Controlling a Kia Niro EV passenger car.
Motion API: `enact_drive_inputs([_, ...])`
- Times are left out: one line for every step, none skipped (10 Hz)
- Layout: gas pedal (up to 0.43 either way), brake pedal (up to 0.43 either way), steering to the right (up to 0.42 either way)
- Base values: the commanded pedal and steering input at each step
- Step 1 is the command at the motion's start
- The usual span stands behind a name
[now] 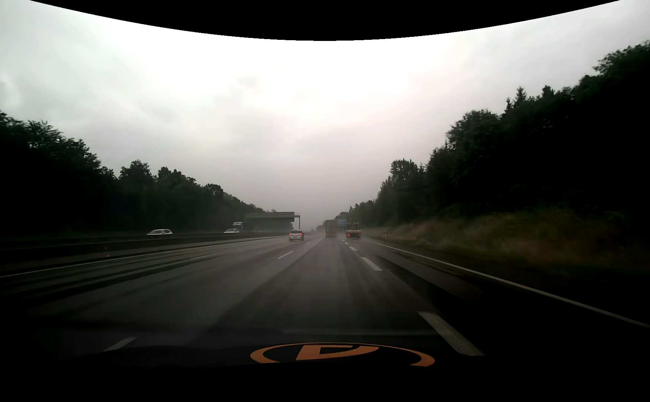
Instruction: Follow the waypoints while adhering to traffic rules and regulations
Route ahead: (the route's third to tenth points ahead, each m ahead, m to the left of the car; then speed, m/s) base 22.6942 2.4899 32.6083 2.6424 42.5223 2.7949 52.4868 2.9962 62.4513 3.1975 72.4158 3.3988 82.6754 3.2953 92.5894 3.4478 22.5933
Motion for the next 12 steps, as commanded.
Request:
enact_drive_inputs([0.110,0.000,-0.004])
enact_drive_inputs([0.118,0.000,-0.004])
enact_drive_inputs([0.118,0.000,-0.004])
enact_drive_inputs([0.130,0.000,-0.004])
enact_drive_inputs([0.130,0.000,-0.004])
enact_drive_inputs([0.130,0.000,-0.004])
enact_drive_inputs([0.130,0.000,-0.004])
enact_drive_inputs([0.130,0.000,-0.004])
enact_drive_inputs([0.130,0.000,-0.004])
enact_drive_inputs([0.130,0.000,-0.003])
enact_drive_inputs([0.130,0.000,-0.002])
enact_drive_inputs([0.130,0.000,-0.002])
